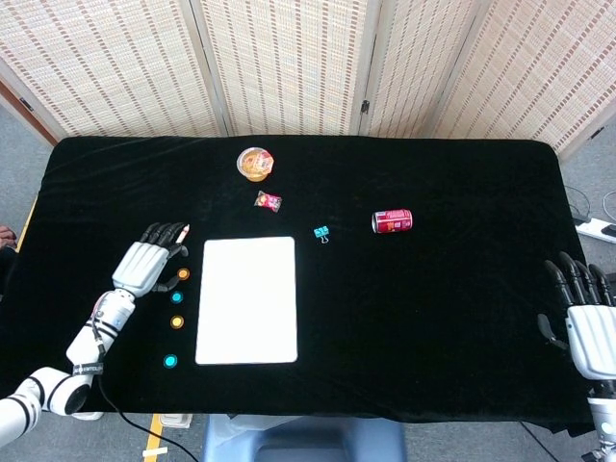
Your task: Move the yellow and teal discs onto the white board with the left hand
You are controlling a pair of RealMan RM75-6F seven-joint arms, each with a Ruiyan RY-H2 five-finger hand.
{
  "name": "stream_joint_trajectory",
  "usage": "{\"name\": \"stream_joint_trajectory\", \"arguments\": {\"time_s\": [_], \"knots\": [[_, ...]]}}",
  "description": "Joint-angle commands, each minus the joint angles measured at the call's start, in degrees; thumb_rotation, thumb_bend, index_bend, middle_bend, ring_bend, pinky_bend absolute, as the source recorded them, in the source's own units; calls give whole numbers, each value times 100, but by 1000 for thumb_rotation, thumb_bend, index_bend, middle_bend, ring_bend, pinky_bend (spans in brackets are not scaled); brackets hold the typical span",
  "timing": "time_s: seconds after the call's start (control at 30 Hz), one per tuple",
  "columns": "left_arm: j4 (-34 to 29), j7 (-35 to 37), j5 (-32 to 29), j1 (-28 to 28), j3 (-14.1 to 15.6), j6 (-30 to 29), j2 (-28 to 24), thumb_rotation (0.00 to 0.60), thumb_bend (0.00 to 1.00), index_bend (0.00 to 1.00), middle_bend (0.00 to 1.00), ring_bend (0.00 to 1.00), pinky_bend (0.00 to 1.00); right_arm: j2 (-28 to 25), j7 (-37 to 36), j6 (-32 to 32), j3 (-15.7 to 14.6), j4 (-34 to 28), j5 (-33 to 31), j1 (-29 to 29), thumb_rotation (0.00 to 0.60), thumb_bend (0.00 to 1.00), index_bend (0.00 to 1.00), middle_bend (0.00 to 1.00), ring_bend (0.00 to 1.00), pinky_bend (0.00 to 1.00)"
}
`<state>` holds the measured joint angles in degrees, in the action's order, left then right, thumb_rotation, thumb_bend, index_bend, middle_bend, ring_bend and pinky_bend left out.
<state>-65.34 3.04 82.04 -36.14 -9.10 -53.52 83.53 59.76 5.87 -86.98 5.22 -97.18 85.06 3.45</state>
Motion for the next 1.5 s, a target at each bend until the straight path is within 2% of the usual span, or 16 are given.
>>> {"name": "stream_joint_trajectory", "arguments": {"time_s": [0.03,0.6,1.5], "knots": [[120,-13,-43,-107,65,123,147,600,355,403,39,0,0,-2,-8,2,4,-1,-7,1,600,459,0,0,19,0],[961,-201,-560,-369,98,631,749,600,357,433,14,0,0,6,-101,-24,-7,55,-22,-31,600,460,0,0,20,0],[1233,-217,-818,-411,193,888,877,600,387,459,14,0,0,44,-200,-83,-11,139,-28,-86,600,458,0,0,20,0]]}}
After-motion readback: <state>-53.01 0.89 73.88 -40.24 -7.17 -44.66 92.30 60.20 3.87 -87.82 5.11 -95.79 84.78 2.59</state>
